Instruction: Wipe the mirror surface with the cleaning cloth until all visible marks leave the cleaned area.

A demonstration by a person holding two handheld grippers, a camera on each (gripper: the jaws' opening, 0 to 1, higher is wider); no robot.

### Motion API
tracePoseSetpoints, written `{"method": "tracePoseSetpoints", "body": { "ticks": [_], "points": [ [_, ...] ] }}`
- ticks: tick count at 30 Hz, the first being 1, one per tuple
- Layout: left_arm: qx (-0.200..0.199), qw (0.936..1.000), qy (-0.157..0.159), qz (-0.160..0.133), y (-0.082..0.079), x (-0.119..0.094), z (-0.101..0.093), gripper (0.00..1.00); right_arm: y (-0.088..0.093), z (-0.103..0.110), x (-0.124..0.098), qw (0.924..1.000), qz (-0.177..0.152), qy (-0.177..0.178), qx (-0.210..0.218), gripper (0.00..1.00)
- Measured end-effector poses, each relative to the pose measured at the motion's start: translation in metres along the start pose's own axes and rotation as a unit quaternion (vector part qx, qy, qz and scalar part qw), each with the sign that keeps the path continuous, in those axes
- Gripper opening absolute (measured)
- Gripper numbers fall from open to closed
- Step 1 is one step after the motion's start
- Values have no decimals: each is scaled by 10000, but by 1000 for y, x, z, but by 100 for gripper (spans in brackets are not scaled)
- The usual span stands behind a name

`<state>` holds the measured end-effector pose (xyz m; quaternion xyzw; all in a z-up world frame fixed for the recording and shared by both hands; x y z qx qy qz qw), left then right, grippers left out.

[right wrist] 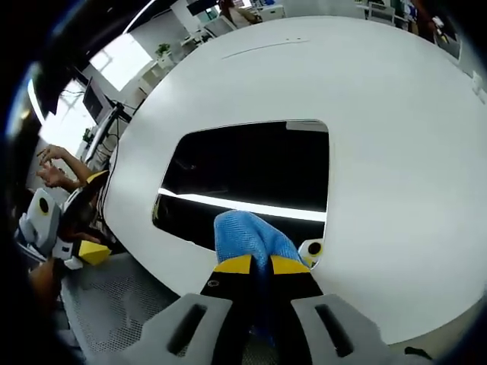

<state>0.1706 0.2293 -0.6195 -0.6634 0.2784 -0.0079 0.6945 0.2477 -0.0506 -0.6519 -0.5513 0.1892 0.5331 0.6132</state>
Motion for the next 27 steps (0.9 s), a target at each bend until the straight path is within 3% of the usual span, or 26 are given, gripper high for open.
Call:
{"method": "tracePoseSetpoints", "body": {
  "ticks": [27],
  "points": [
    [-50,10000,-42,31,1,0,1,99,1,-29,-11,9993,-96,59,345,1]
  ]
}}
Point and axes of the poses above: the point that each gripper's makers call its tool centre point, and the gripper's own axes: x roughly forward along the fingers, z roughly to its left, y roughly out of its underside, the point moved 10 cm from there along -x, roughly backward along the fingers, and after that the axes turned 6 degrees about -z, right-handed, at the moved point
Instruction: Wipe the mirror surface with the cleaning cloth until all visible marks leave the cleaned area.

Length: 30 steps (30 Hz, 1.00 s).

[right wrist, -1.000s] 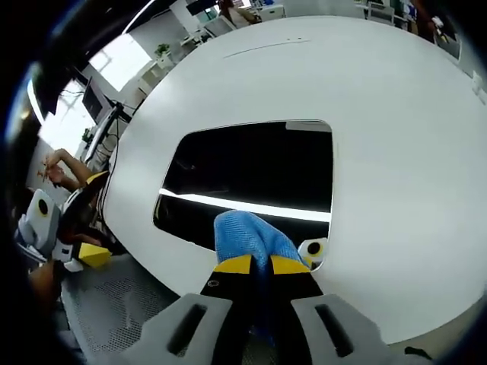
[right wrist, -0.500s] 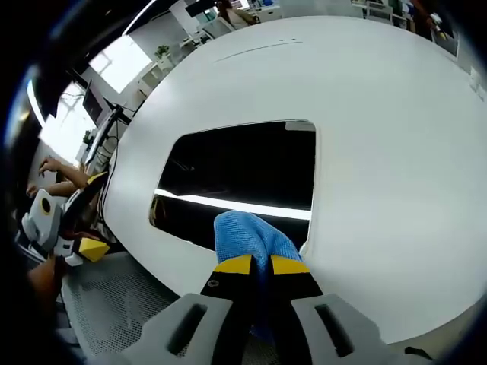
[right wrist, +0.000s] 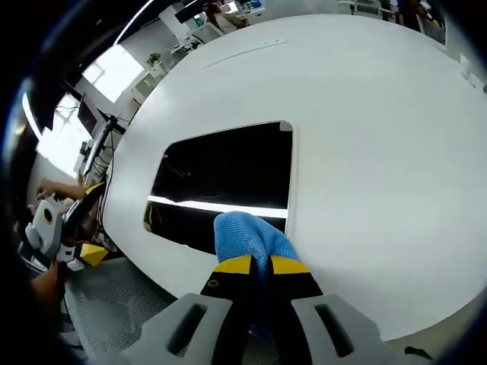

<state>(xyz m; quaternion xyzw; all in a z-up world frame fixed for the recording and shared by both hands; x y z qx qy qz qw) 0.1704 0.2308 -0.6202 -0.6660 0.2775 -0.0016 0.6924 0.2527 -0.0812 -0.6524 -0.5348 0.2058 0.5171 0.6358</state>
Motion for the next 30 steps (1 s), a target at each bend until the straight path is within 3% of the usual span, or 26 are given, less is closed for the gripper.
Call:
{"method": "tracePoseSetpoints", "body": {
  "ticks": [17,30],
  "points": [
    [-5,10000,3,8,0,0,0,99,-3,1,1,9999,19,38,118,1],
    [-39,10000,3,-30,0,0,1,99,-16,0,7,9999,-23,119,57,1]
  ]
}}
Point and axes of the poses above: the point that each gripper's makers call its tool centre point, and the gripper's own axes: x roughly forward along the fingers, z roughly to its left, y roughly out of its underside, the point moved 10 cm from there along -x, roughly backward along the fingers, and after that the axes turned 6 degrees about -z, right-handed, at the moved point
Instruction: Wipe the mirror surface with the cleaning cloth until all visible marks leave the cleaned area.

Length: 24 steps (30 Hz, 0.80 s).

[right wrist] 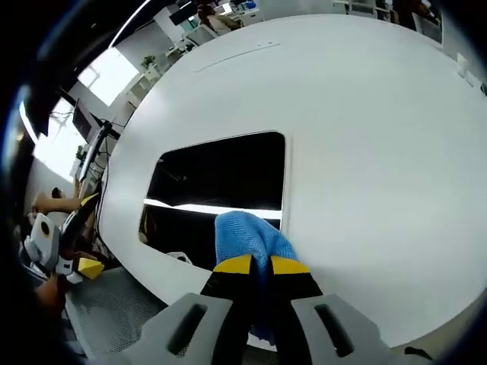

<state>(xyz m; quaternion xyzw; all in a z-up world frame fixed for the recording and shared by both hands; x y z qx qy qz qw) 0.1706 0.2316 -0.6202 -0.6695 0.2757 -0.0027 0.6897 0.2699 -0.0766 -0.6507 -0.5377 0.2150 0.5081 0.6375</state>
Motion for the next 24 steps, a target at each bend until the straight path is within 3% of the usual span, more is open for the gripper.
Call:
{"method": "tracePoseSetpoints", "body": {
  "ticks": [24],
  "points": [
    [-32,10000,-18,9,1,1,2,99,-42,-6,22,9995,-69,175,-245,1]
  ]
}}
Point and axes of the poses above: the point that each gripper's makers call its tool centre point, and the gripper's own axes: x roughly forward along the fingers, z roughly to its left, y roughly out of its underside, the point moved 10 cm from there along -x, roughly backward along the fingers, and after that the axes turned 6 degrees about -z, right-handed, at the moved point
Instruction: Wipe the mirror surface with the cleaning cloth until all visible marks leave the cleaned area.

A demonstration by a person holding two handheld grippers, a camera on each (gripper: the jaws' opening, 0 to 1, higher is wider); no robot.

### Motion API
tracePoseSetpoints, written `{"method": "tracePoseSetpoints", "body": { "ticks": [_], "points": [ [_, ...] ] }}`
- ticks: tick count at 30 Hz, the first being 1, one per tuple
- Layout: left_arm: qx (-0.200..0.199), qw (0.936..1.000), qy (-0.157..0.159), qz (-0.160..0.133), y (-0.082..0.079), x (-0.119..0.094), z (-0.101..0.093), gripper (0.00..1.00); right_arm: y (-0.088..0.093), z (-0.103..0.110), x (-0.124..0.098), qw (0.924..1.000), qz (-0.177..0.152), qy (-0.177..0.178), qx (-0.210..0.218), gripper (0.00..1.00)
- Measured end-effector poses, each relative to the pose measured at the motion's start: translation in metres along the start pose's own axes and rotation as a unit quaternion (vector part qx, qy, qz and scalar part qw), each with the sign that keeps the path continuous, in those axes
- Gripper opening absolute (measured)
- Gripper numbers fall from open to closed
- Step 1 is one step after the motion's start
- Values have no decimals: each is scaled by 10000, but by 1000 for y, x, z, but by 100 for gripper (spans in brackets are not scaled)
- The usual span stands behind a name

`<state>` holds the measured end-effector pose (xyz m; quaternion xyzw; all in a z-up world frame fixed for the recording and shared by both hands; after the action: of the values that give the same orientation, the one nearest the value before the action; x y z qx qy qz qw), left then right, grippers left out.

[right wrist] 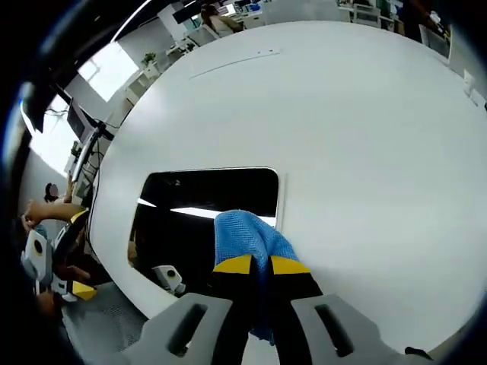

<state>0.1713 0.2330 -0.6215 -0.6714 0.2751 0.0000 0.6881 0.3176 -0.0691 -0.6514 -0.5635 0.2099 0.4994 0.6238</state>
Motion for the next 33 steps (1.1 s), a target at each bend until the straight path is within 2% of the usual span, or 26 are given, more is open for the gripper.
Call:
{"method": "tracePoseSetpoints", "body": {
  "ticks": [27,33],
  "points": [
    [-38,10000,-34,-1,1,0,1,99,-51,-4,28,9986,9,251,-456,1],
    [-128,9998,-149,-31,1,-2,3,99,-60,-5,32,9981,7,285,-547,1]
  ]
}}
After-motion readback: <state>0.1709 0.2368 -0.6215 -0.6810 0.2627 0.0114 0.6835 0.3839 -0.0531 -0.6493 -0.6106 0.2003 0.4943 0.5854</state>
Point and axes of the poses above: the point that each gripper's makers call its tool centre point, and the gripper's own axes: x roughly forward along the fingers, z roughly to its left, y roughly out of its underside, the point moved 10 cm from there along -x, roughly backward along the fingers, and after that the axes turned 6 degrees about -z, right-handed, at the moved point
